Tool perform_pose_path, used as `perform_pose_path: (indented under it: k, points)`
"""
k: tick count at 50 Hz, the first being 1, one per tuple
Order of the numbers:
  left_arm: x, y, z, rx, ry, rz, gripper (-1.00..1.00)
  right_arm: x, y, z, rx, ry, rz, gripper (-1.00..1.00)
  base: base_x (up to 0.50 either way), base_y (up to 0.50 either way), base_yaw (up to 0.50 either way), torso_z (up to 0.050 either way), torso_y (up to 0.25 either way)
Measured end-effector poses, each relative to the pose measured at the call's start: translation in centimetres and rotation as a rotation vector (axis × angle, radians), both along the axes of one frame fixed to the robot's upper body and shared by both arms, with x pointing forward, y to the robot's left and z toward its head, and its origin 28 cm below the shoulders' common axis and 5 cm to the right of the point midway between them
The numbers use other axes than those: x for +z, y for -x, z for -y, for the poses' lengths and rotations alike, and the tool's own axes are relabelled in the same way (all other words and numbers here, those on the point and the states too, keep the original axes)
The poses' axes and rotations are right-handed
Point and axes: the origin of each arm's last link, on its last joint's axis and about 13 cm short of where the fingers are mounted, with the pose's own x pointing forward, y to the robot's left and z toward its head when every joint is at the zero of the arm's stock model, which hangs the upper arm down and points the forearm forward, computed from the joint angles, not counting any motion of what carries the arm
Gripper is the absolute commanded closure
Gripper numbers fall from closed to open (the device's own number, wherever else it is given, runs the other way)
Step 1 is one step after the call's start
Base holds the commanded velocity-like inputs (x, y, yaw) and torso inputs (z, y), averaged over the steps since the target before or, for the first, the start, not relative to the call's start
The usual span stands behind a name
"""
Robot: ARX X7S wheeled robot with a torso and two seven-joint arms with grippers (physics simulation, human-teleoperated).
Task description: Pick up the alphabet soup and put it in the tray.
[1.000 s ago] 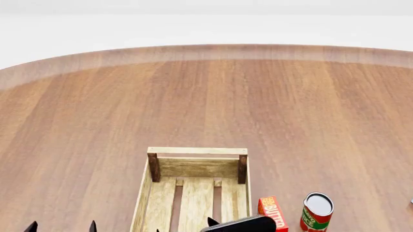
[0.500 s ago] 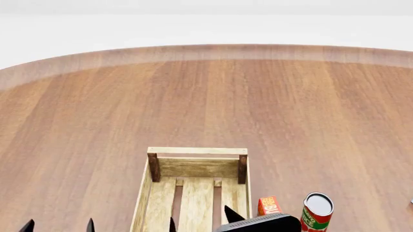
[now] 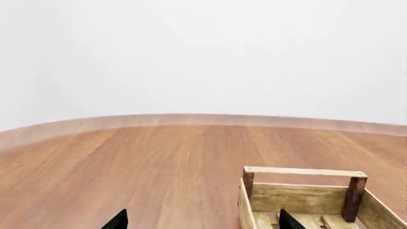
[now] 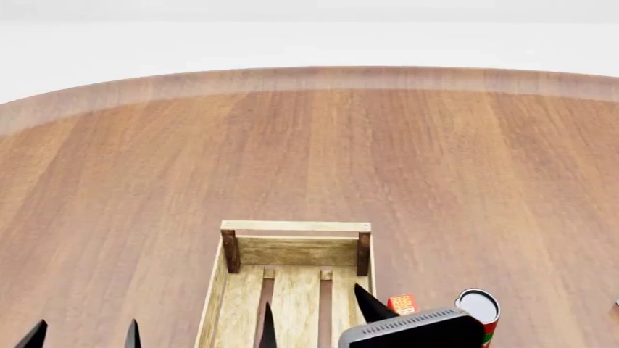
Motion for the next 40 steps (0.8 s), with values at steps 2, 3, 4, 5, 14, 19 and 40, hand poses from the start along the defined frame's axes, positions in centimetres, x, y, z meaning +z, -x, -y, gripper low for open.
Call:
perform_pose_path:
  k: [2, 3, 4, 5, 14, 19, 40]
  points:
    - [0.2, 0.0, 0.0, 0.000, 0.001, 0.003, -1.00, 0.3, 0.1, 0.0, -0.001, 0.001, 0.008, -1.00, 0.00, 0.00, 0.00, 0.000, 0.000]
    - [0.2, 0.1, 0.0, 0.000, 0.002, 0.005, -1.00, 0.4, 0.2, 0.0, -0.002, 0.001, 0.011, -1.00, 0.00, 0.00, 0.00, 0.000, 0.000]
    - [0.3, 0.1, 0.0, -0.001, 0.003, 0.006, -1.00, 0.5, 0.2, 0.1, -0.002, 0.001, 0.015, -1.00, 0.00, 0.00, 0.00, 0.000, 0.000]
    - [0.4, 0.1, 0.0, -0.001, 0.003, 0.008, -1.00, 0.6, 0.3, 0.1, -0.003, 0.002, 0.018, -1.00, 0.00, 0.00, 0.00, 0.000, 0.000]
    - [1.2, 0.3, 0.1, -0.001, 0.009, 0.027, -1.00, 1.4, 0.9, 0.3, -0.013, -0.002, 0.046, -1.00, 0.00, 0.00, 0.00, 0.000, 0.000]
    - [1.6, 0.4, 0.1, -0.001, 0.012, 0.037, -1.00, 1.8, 1.2, 0.4, -0.020, -0.002, 0.060, -1.00, 0.00, 0.00, 0.00, 0.000, 0.000]
    - [3.6, 1.0, 0.2, -0.010, 0.029, 0.086, -1.00, 3.6, 2.3, 0.6, -0.031, -0.002, 0.124, -1.00, 0.00, 0.00, 0.00, 0.000, 0.000]
